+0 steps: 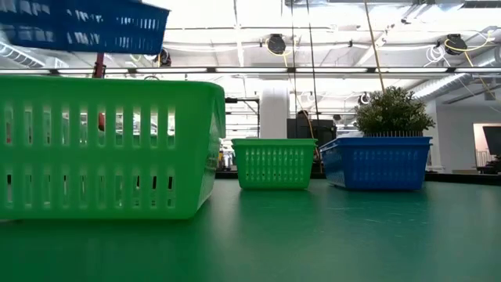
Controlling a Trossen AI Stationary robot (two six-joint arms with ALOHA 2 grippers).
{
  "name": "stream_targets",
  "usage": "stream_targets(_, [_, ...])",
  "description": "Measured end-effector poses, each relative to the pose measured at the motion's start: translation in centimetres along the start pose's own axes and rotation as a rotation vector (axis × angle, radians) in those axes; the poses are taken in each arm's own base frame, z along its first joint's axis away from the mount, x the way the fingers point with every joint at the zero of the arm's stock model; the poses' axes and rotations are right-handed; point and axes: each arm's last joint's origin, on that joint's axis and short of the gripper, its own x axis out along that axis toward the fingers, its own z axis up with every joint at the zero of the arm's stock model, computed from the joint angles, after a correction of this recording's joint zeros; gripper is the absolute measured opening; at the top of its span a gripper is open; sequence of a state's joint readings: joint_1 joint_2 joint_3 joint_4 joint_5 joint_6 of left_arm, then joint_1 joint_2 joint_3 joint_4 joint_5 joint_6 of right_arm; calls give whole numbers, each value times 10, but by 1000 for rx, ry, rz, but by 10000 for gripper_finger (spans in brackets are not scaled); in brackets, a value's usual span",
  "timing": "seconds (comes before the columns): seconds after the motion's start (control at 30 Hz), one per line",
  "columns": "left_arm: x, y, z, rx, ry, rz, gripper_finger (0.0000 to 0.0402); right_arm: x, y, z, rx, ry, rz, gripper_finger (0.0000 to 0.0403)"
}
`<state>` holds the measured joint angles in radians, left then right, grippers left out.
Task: Stack baskets by color
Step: Stack the bottom blue bin on the top blue bins
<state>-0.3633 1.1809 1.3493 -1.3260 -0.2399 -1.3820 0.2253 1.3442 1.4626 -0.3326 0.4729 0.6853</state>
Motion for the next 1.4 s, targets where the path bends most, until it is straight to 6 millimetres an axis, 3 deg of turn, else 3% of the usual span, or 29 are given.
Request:
stream_targets(0.17, [-32,9,29,-7,-165,72,4,18,8,-1,-131,19,16,171])
stream_targets(0.4, [-50,9,62,-12,-380,53,4,34,11,0,-278,32,25,171])
stream_targets(0.8, [-34,-23,101,71,-548,-36,4,63,-19,12,-300,-10,-135,171])
stream_targets(1.17, [-20,-39,110,112,-576,-53,4,69,-37,17,-332,-1,-247,170])
stream_targets(1.4, [-21,-41,111,98,-593,-79,4,72,-49,15,-264,20,-292,118])
